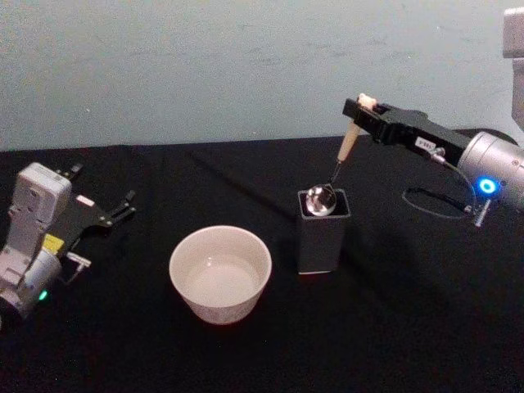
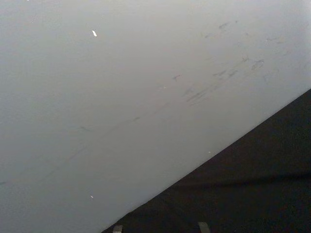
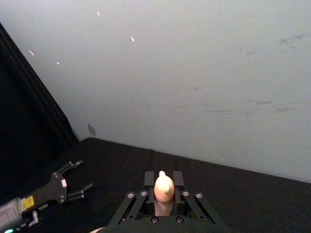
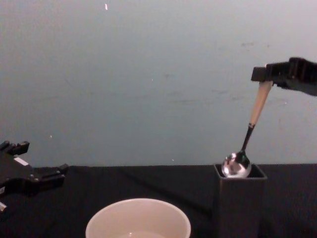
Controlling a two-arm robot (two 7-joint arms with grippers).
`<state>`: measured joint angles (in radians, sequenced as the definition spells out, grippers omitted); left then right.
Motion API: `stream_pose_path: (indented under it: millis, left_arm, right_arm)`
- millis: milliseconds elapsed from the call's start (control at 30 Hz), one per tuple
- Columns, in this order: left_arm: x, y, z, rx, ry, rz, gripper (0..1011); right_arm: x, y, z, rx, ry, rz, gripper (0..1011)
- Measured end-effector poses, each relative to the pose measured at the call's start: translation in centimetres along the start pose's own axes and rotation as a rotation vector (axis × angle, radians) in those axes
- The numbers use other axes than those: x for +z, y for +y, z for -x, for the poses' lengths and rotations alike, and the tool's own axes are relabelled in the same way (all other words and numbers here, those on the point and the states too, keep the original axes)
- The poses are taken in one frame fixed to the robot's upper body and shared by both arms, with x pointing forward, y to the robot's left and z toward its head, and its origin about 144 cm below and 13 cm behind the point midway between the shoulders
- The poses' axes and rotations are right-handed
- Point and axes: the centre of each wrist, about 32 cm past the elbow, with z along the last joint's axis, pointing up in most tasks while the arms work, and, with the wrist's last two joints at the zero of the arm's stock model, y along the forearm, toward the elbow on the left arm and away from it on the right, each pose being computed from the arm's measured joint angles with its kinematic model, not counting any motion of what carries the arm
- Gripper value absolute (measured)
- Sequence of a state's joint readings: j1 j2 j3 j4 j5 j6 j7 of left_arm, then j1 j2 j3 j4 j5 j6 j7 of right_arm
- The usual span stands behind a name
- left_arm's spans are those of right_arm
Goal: Pick up the stirring spoon with one hand, stir inside the cup, then place it back in its original position.
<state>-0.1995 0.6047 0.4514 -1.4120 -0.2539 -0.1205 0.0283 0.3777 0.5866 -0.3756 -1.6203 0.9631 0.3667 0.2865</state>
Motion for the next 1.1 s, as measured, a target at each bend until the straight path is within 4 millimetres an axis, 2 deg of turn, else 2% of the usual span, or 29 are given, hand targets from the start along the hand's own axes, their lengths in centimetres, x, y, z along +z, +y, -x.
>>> stream_pose_path:
  millis: [600, 1100]
  left_arm:
    - [0.0, 0.0, 0.0, 0.000, 0.000, 0.000, 1001]
    - [0.0, 0.0, 0.0, 0.000, 0.000, 0.000, 1001]
  right_arm:
    - [-3.5, 1.5, -0.5, -0.033, -0.017, 0.109, 225]
    - [-4.8, 2.0, -0.7, -0.033, -0.032, 0.142, 225]
